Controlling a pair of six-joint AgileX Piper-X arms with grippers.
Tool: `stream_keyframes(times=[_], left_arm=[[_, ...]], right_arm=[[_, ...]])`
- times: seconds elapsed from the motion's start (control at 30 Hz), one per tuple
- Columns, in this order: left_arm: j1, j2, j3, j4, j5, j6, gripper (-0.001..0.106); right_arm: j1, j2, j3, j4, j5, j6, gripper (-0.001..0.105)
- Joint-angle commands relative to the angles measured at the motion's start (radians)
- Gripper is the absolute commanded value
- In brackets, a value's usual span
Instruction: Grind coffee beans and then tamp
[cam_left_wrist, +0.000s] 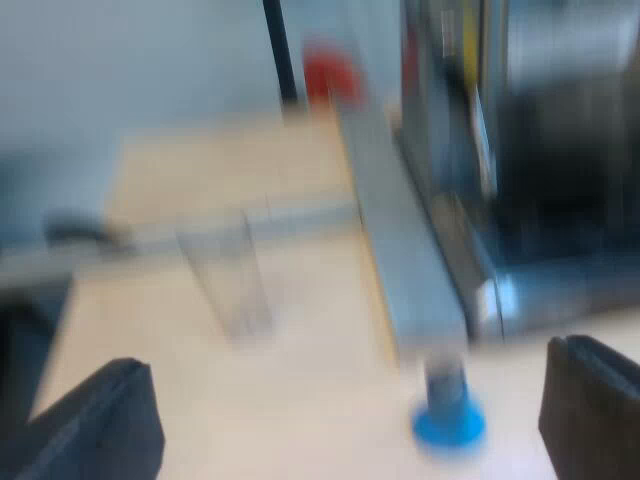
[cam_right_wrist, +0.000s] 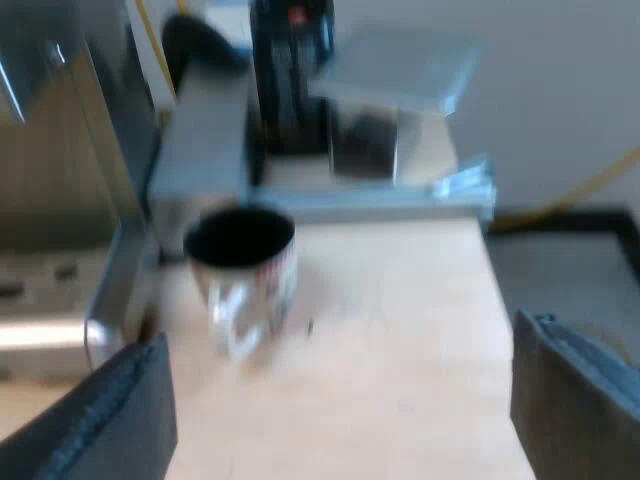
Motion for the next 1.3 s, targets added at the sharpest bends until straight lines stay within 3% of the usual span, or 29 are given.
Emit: stream_keyframes(times=[0.03,0.13,0.27,0.33,0.37,0.47,0.7,1.3], left_arm=[[-0.001,-0.142,0.009,0.114,-0.01,-0.002,0.078],[-0.002,-0.145,0.062,0.083,-0.074,-0.007,0.078],[-0.002,-0.143,0.118,-0.035,-0.074,-0.046,0.078],[-0.002,-0.143,0.145,-0.122,-0.074,-0.06,0.078],[-0.002,-0.143,0.174,-0.228,-0.066,-0.062,0.078],[-0.002,-0.143,0.216,-0.317,-0.057,-0.058,0.078],[-0.002,-0.142,0.261,-0.247,-0.039,-0.048,0.078],[-0.006,-0.142,0.274,-0.272,-0.029,-0.032,0.078]], right_arm=[[0.0,-0.037,0.015,0.032,-0.05,0.0,0.071],[0.0,-0.042,0.037,-0.013,-0.056,0.012,0.071],[0.0,-0.04,0.062,-0.094,-0.054,0.019,0.071],[0.0,-0.04,0.064,-0.1,-0.054,0.019,0.071],[0.0,-0.04,0.078,-0.141,-0.054,0.019,0.071],[0.0,-0.04,0.133,-0.212,-0.051,0.019,0.071],[0.0,-0.04,0.23,-0.167,-0.051,0.019,0.071],[0.0,-0.04,0.23,-0.167,-0.051,0.019,0.071]])
